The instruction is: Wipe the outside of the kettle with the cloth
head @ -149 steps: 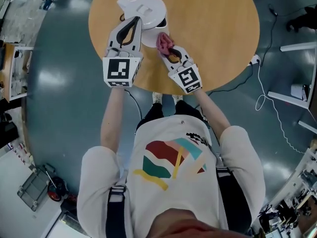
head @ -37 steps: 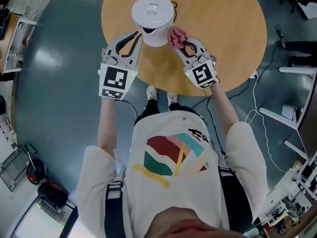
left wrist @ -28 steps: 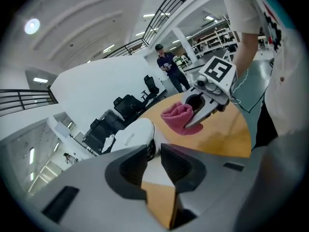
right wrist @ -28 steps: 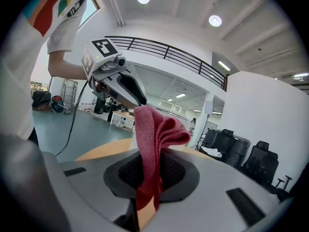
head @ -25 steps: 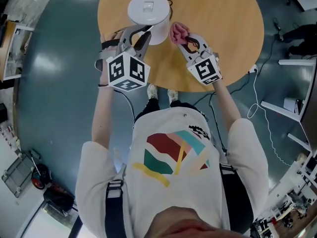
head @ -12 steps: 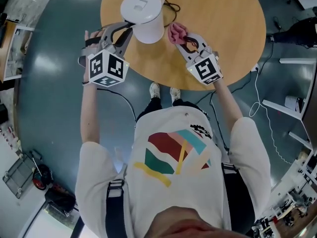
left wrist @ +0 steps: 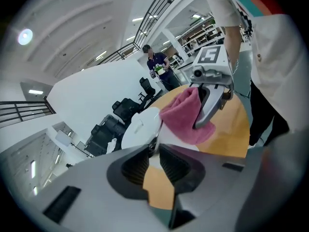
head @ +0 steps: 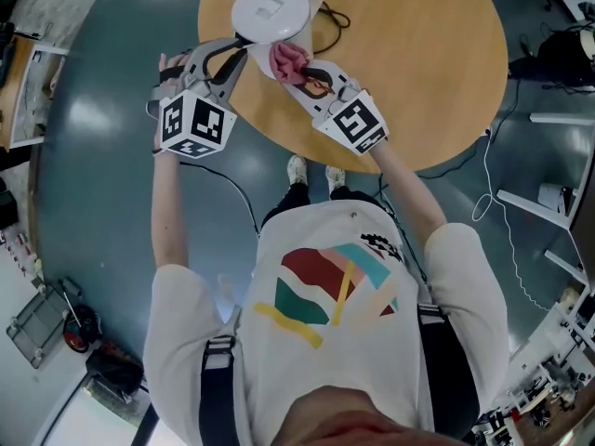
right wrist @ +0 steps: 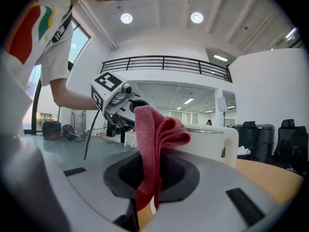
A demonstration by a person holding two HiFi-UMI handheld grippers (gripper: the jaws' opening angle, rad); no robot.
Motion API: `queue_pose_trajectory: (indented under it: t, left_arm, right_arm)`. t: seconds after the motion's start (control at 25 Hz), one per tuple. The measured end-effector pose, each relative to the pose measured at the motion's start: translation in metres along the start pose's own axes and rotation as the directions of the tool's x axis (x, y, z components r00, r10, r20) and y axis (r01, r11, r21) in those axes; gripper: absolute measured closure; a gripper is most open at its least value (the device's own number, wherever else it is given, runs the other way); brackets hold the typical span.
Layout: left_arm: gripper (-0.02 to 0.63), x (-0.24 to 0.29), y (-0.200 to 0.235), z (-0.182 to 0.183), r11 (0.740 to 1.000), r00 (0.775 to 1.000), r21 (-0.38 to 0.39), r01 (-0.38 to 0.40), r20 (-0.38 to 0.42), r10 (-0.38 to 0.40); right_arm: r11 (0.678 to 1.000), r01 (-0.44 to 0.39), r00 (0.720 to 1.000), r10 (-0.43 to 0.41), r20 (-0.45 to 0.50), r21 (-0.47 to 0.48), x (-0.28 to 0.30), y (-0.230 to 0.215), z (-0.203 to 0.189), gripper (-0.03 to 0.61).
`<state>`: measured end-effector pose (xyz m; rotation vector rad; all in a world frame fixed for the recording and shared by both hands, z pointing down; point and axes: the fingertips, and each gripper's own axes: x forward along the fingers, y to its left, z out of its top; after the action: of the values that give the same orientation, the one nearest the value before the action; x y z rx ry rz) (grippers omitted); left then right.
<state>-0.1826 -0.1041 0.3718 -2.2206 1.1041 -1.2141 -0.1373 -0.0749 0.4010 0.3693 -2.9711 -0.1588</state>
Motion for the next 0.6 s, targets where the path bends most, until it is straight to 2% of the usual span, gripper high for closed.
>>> queue_pose_trajectory:
  t: [0.12, 0.24, 0.44, 0.6]
  left_arm:
    - [0.506, 0.001, -0.003, 0.002, 1.0, 1.0, -0.008, 0.015, 0.016, -0.014]
    - [0.506, 0.002, -0.004, 0.004, 1.0, 1.0, 0.016, 0.016, 0.006, -0.016]
    - [0.506, 0.003, -0.002, -0.001, 0.998, 1.0, 0.054, 0.012, -0.007, -0.012]
    - [0.506, 0.002, 0.0, 0.001, 0.998, 1.0, 0.068, 0.002, -0.005, -0.002]
  right_arm:
    - [0.999, -0.039, 0.999, 0.039, -0.007, -0.027, 0.023, 0.006, 0.001, 0.534]
    - [0.998, -0.043, 0.999, 0.041, -0.03, -0.053, 0.037, 0.008, -0.002, 0.534]
    - [0.997, 0.019, 0.999, -0.021, -0.028, -0.074, 0.039, -0.003, 0.001, 0.534]
    - [0.995, 0.065, 0.998, -0.066, -0.013, -0.077, 0.018, -0.025, 0.007, 0.534]
